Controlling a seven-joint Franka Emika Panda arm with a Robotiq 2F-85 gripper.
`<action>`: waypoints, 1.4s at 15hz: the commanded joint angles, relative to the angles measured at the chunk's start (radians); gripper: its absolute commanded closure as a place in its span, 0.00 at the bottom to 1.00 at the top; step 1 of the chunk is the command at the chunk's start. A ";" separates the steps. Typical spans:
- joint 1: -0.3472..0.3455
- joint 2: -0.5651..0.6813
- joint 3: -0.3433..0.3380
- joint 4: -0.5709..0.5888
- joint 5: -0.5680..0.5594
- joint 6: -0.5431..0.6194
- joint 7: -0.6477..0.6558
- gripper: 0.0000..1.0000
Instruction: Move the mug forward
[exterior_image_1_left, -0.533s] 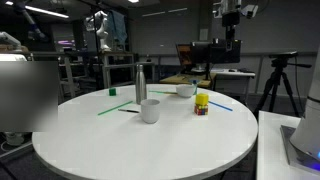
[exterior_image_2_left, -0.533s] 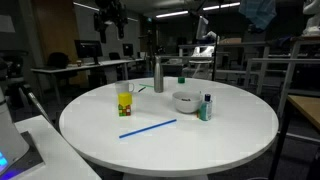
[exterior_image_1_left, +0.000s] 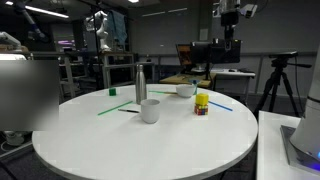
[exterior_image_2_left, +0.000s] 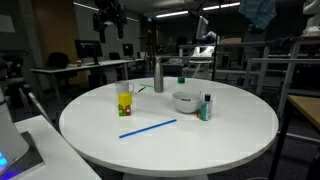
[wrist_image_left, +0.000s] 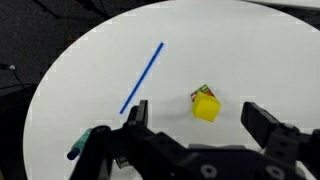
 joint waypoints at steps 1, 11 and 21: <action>0.022 -0.022 0.025 -0.018 0.015 -0.003 0.009 0.00; 0.180 0.073 0.171 0.030 0.099 0.110 0.087 0.00; 0.251 0.324 0.284 0.135 0.225 0.397 0.201 0.00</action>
